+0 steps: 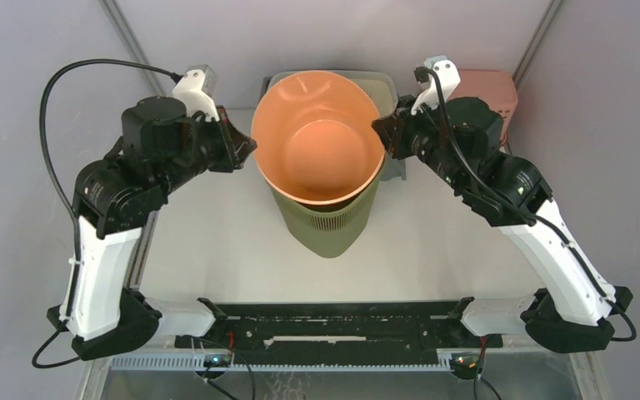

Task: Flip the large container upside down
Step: Pick up the container from the container, then place the container at the center of the board.

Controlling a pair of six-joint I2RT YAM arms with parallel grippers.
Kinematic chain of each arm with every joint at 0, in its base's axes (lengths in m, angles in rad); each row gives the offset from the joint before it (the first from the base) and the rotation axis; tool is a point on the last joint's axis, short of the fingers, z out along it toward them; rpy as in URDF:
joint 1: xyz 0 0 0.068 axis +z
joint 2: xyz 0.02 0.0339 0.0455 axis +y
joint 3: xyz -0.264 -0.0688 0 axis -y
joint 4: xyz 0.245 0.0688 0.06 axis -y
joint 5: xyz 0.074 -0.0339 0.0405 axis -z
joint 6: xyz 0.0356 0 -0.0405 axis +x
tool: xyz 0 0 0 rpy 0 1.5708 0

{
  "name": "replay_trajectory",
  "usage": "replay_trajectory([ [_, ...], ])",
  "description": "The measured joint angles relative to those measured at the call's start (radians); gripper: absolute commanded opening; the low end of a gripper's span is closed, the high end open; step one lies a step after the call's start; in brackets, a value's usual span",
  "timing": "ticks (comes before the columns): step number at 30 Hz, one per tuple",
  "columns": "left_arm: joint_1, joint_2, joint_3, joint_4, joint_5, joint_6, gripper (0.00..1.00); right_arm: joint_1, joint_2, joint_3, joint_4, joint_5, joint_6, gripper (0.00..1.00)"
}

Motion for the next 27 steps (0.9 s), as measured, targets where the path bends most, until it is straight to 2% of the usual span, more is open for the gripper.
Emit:
replay_trajectory([
  [13,0.0,-0.077,0.0,0.109,0.062,0.035,0.0,0.232,-0.048,0.055,0.119,0.226,-0.168,0.0],
  [19,-0.006,-0.074,0.026,0.152,0.107,0.044,0.0,0.38,-0.066,0.085,0.175,0.391,-0.27,0.0],
  [27,-0.041,0.016,0.098,0.181,0.138,0.066,0.0,0.587,-0.061,0.132,0.251,0.687,-0.436,0.0],
])
